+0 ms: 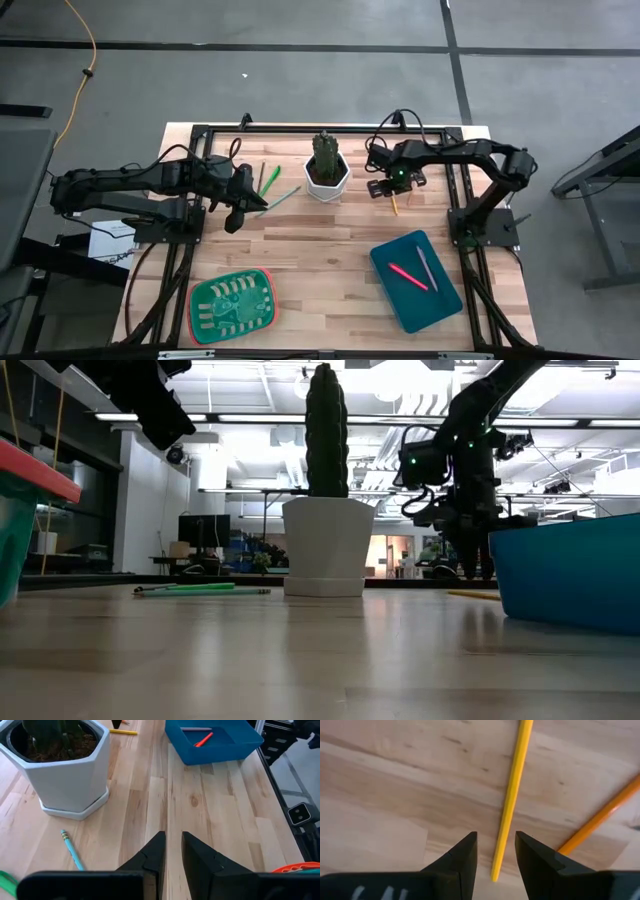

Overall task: Sort pens & pencils
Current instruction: Put the yellow pencil into the green bin

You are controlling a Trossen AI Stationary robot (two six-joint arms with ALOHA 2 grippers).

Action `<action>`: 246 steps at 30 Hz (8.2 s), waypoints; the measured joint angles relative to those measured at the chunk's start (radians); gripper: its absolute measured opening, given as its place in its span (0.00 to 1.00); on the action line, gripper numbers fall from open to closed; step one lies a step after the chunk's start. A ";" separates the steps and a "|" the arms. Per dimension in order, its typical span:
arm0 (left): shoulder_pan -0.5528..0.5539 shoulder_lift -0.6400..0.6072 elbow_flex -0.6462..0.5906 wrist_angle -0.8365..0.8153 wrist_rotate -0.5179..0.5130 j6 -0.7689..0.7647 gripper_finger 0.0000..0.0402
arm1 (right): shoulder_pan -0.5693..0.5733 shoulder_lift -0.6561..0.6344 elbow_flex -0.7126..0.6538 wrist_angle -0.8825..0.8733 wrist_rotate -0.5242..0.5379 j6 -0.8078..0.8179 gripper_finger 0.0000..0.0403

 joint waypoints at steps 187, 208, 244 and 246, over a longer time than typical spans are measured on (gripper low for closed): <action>-0.235 0.194 0.049 0.905 0.009 -0.366 0.13 | 0.541 -0.505 0.003 1.014 0.049 -0.111 0.02; -0.269 0.398 0.048 0.996 -0.271 -0.368 0.33 | 0.554 -0.443 0.002 1.080 0.040 -0.129 0.02; -0.269 0.469 0.049 1.115 -0.269 -0.421 0.33 | 0.551 -0.301 0.002 1.193 0.021 -0.138 0.02; -0.269 0.473 0.050 1.129 -0.268 -0.426 0.33 | 0.551 -0.301 0.002 1.195 0.029 -0.147 0.02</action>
